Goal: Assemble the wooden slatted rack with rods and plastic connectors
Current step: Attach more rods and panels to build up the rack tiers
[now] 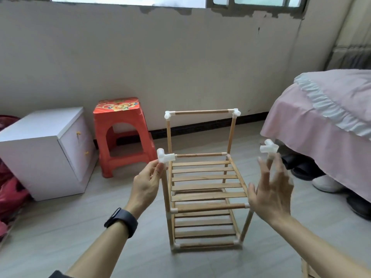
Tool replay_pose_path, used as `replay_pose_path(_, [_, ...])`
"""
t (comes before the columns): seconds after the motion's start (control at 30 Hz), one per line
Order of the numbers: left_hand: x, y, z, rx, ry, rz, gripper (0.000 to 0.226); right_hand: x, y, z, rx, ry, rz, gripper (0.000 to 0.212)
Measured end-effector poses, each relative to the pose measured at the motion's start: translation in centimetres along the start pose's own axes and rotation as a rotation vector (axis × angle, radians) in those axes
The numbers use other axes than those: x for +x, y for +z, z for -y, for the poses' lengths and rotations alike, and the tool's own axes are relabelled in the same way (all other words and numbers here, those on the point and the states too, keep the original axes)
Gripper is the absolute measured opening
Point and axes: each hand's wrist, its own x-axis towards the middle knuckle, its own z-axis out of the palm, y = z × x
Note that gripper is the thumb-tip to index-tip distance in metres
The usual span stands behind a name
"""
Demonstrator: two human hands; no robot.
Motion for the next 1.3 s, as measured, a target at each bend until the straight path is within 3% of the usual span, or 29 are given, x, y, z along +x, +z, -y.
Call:
replay_pose_path(0.1, [-1.3,-0.4,1.7,-0.091,-0.063,-0.027,0.024,-5.0,2.1,0.8,-0.055,-0.326,0.216,0.090])
replay_pose_path(0.17, [-2.2,-0.9,4.2,-0.115,-0.161,-0.060,0.020,-8.6,4.3,1.5,-0.058,-0.480,0.471,0.082])
replay_pose_path(0.3, [-7.3,-3.9,14.1,0.109,-0.422,-0.052,0.017,-14.2,9.0,6.0,-0.215,-0.603,1.100,0.047])
replay_pose_path(0.33, [-9.3,-4.7,17.4,0.194,-0.524,-0.027,0.020,-15.4,10.5,7.3,-0.227,-0.566,1.236,0.040])
replay_pose_path(0.43, [-15.9,-6.9,26.4,0.444,-0.863,0.127,0.055,-19.5,15.6,9.4,-0.117,-0.256,1.474,0.066])
replay_pose_path(0.53, [-21.3,-7.7,31.5,0.575,-1.180,0.215,0.067,-22.4,19.2,11.0,-0.106,-0.184,1.658,0.054])
replay_pose_path(0.67, [-24.5,-6.4,35.5,0.609,-1.290,0.302,0.072,-24.5,22.2,11.3,-0.175,-0.215,1.690,0.069])
replay_pose_path(0.83, [-24.7,-3.1,36.7,0.763,-1.209,0.253,0.025,-26.7,23.2,9.2,-0.213,-0.217,1.789,0.077])
replay_pose_path(0.9, [-24.0,-2.1,36.3,0.726,-1.197,0.224,0.021,-27.3,23.3,8.8,-0.240,-0.229,1.795,0.082])
replay_pose_path(1.1, [-20.6,-2.1,31.8,0.481,-1.155,0.482,0.018,-22.7,22.6,12.2,-0.022,0.046,1.879,0.072])
replay_pose_path(1.17, [-19.9,-2.4,29.3,0.492,-1.043,0.594,0.016,-20.7,20.5,12.8,0.101,0.180,1.864,0.073])
replay_pose_path(1.3, [-17.2,-2.4,23.3,0.708,-0.642,0.754,0.021,-16.6,15.7,13.4,0.136,0.071,1.678,0.090])
